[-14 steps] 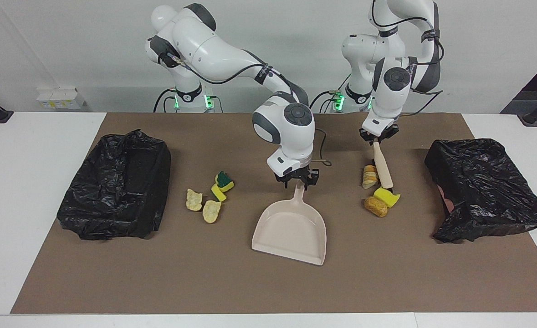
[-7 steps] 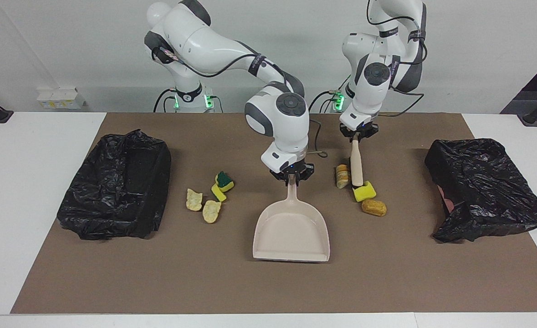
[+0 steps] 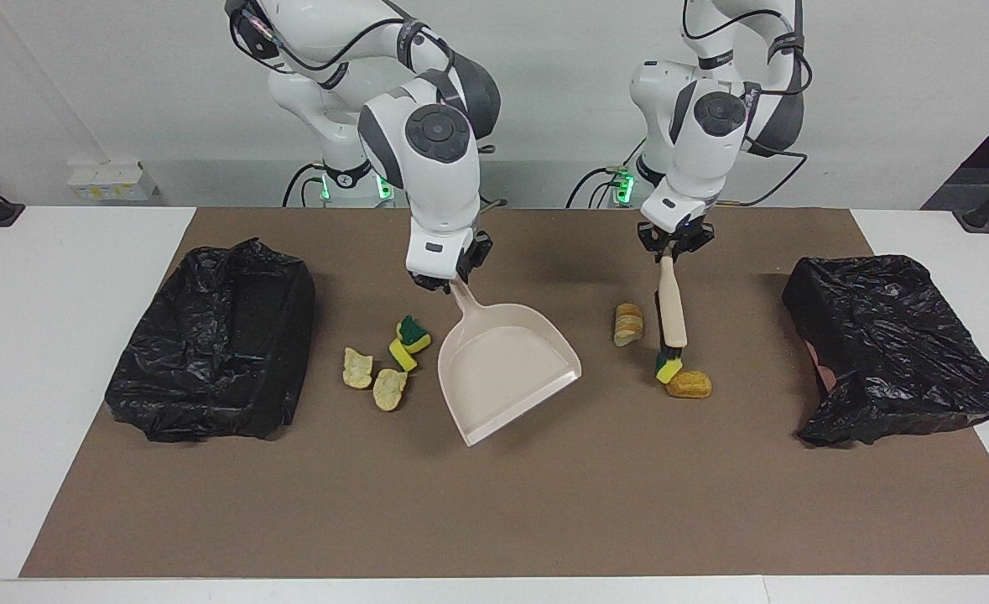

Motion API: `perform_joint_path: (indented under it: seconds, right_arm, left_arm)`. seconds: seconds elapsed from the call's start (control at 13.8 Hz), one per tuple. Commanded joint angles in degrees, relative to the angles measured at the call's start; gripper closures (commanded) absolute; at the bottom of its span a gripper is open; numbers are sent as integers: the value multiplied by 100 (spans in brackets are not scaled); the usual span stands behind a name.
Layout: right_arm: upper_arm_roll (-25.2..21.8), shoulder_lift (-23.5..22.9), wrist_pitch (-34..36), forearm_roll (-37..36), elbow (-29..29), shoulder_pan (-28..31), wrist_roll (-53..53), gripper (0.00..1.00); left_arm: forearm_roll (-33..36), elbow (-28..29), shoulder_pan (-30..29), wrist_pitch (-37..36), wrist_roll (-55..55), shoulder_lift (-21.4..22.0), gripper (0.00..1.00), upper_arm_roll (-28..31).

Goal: Sweep and dump trash in bin
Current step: 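Sweep the trash with the left gripper while the right gripper positions the dustpan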

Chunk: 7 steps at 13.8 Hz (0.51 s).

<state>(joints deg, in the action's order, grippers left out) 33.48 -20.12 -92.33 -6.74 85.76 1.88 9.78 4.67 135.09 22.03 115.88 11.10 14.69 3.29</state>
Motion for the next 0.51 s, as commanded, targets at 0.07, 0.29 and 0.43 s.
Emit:
perform_joint_path:
  seconds: [0.07, 0.29, 0.43]
  right_arm:
    - [-219, 806, -801, 251, 1387, 67, 2287, 100]
    - [-219, 887, -1497, 296, 1917, -248, 1882, 100]
    - [-219, 870, -2128, 287, 2268, -372, 1623, 100]
  left_arm:
    - [280, -263, -619, 310, -1132, -282, 100, -13]
    - [324, -912, -1234, 496, -2425, -1009, 100, -13]
    - [376, -1081, -1324, 907, -2490, -1442, 100, -13]
